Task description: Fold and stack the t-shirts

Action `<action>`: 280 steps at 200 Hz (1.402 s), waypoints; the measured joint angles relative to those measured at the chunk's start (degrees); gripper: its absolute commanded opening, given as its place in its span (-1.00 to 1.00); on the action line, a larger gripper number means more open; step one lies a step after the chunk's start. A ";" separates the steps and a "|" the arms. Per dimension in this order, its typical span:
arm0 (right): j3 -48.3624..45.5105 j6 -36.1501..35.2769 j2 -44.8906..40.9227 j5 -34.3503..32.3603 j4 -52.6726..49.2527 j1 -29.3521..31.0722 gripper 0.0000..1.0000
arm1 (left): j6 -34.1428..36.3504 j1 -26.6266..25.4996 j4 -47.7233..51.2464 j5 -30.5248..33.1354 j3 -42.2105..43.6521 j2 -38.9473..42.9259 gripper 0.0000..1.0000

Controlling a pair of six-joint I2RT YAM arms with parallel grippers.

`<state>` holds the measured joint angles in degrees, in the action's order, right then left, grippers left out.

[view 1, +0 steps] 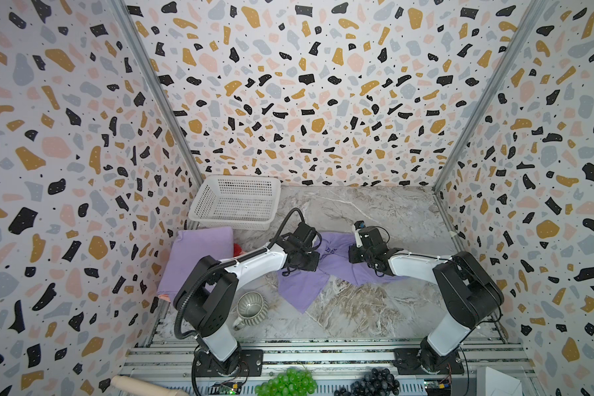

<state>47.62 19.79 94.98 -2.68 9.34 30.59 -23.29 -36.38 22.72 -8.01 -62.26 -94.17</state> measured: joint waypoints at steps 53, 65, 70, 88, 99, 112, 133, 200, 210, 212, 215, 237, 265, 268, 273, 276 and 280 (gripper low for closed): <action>-0.28 -0.46 -25.09 -7.30 -6.05 -5.33 -1.00 | -0.44 8.13 3.06 -15.19 -7.39 7.85 -1.00; -0.48 -0.48 -30.58 -8.76 -7.30 -7.43 -1.00 | -2.01 10.05 1.53 -19.12 -9.11 9.03 -1.00; -0.66 -0.46 -32.57 -9.46 -7.93 -8.31 -1.00 | -3.08 10.73 0.57 -20.52 -9.77 9.22 -1.00; -1.81 -0.37 -37.33 -11.65 -11.26 -9.88 -1.00 | -6.71 13.16 -3.74 -25.07 -12.85 8.59 -1.00; -3.37 0.11 -39.30 -12.37 -13.33 -9.90 -1.00 | -9.05 14.32 -6.03 -26.82 -15.63 6.91 -1.00; -6.10 0.98 -41.59 -12.76 -16.33 -9.88 -1.00 | -11.82 15.34 -9.14 -27.54 -19.21 3.98 -1.00; -11.17 3.43 -45.90 -13.73 -21.29 -9.66 -1.00 | -17.49 16.79 -15.21 -27.47 -23.43 -1.75 -1.00; -14.69 13.88 -47.87 -16.52 -32.13 -8.81 -0.51 | -19.93 19.37 -13.84 -16.79 -43.85 -26.12 -0.25; -14.69 16.48 -47.04 -16.87 -34.47 -8.74 -0.20 | -20.33 19.89 -13.55 -15.39 -43.71 -26.58 -0.02; -14.69 17.27 -46.90 -16.87 -34.77 -8.74 -0.15 | -20.39 20.00 -13.57 -15.08 -43.63 -26.62 0.00; -14.67 17.51 -46.60 -17.09 -35.65 -8.74 -0.09 | -20.76 20.17 -13.53 -14.80 -43.58 -26.62 0.04; -14.53 21.59 -45.64 -17.31 -41.00 -8.72 0.15 | -20.28 20.92 -13.81 -13.25 -42.91 -26.10 0.19; -12.70 22.27 -47.25 -17.66 -41.72 -8.79 0.34 | -15.21 21.22 -10.78 -12.52 -41.13 -23.58 0.21; -12.48 22.16 -47.41 -17.73 -41.33 -8.87 0.34 | -14.58 21.20 -10.19 -12.55 -41.11 -23.34 0.22; -12.11 21.73 -47.47 -17.81 -40.11 -9.18 0.34 | -12.61 20.96 -8.44 -12.70 -40.96 -22.60 0.22; -11.89 21.38 -47.47 -17.86 -39.45 -9.29 0.34 | -11.39 20.85 -7.45 -12.79 -40.87 -22.14 0.22; -11.67 20.81 -47.21 -17.77 -38.45 -9.62 0.34 | -9.60 20.57 -5.99 -12.85 -40.61 -21.46 0.22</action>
<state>35.94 40.60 47.77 -20.45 -29.10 20.97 -32.88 -15.81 16.73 -20.86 -102.87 -115.63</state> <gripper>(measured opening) 0.667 0.607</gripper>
